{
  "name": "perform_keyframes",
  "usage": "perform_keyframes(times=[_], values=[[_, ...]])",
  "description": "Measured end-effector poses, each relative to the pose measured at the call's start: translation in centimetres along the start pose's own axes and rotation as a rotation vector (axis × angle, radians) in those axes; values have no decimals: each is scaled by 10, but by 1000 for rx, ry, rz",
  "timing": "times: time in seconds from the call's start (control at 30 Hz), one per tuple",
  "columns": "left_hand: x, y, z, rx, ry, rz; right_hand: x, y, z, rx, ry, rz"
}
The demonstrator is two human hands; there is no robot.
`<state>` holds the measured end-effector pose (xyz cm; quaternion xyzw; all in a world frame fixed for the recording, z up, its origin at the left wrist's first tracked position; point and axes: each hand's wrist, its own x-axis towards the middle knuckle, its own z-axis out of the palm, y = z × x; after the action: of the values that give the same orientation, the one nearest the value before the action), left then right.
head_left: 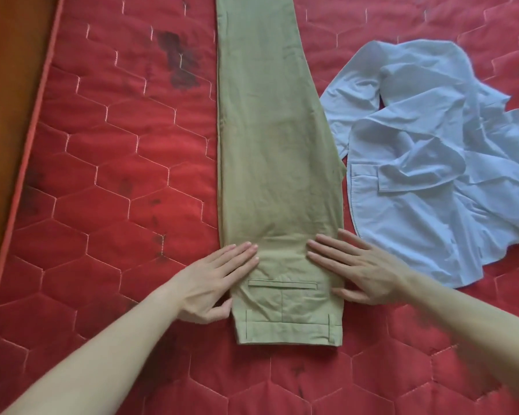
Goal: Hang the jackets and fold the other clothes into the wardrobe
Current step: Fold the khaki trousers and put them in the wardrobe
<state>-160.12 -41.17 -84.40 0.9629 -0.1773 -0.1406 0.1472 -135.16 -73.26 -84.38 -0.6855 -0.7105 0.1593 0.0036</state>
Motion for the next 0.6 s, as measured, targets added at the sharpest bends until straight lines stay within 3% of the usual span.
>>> perform_keyframes(times=[0.1, 0.33, 0.43, 0.6], values=[[-2, -19, -11, 144, -75, 111, -5, 13, -12, -42, -61, -55], [17, -13, 0, 287, 120, 107, 14, 7, -3, -187, 97, -68], [24, -5, -2, 217, 124, 15, 26, 5, -2, -131, 45, 2], [21, 11, -15, 1, -8, -95, 19, -4, -9, 37, -5, 70]])
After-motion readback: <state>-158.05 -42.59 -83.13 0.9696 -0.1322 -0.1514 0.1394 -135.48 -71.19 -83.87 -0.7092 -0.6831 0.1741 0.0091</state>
